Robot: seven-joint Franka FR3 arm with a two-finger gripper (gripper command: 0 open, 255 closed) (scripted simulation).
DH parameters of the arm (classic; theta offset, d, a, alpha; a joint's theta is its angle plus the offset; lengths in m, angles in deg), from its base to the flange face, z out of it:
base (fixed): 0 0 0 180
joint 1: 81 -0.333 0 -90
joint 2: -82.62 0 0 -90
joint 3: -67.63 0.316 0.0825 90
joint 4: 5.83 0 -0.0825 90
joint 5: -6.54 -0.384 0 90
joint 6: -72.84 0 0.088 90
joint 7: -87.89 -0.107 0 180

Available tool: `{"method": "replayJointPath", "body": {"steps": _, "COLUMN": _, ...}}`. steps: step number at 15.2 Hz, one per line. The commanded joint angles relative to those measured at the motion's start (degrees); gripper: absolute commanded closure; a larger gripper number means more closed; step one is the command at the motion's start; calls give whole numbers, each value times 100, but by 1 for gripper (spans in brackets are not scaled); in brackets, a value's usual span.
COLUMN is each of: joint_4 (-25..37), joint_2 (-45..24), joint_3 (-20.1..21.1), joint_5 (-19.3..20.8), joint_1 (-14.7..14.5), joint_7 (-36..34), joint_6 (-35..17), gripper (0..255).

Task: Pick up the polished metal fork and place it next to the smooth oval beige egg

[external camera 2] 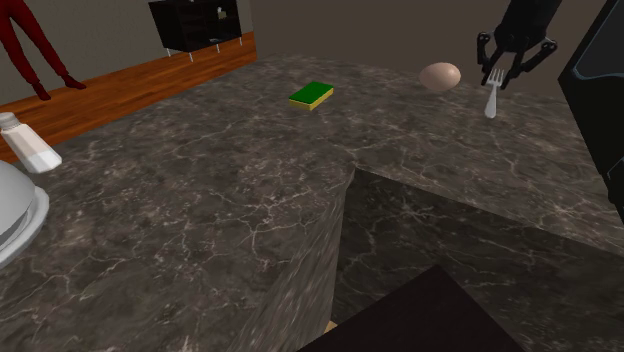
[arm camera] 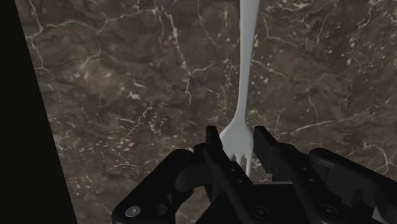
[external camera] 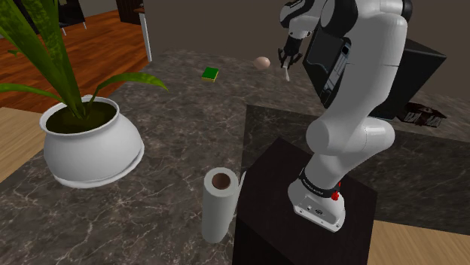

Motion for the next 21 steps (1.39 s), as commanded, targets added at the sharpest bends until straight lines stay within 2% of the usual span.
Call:
{"method": "replayJointPath", "body": {"steps": 1, "joint_4": -98, "joint_2": -43, "joint_3": 4, "joint_5": -12, "joint_1": 2, "joint_7": 11, "joint_6": -142, "gripper": 255}}
{"method": "replayJointPath", "body": {"steps": 15, "joint_4": -617, "joint_2": -451, "joint_3": 54, "joint_5": -121, "joint_1": 24, "joint_7": 88, "joint_6": -1063, "gripper": 255}}
{"method": "replayJointPath", "body": {"steps": 21, "joint_4": -617, "joint_2": -451, "joint_3": 54, "joint_5": -120, "joint_1": 24, "joint_7": 88, "joint_6": -1063, "gripper": 255}}
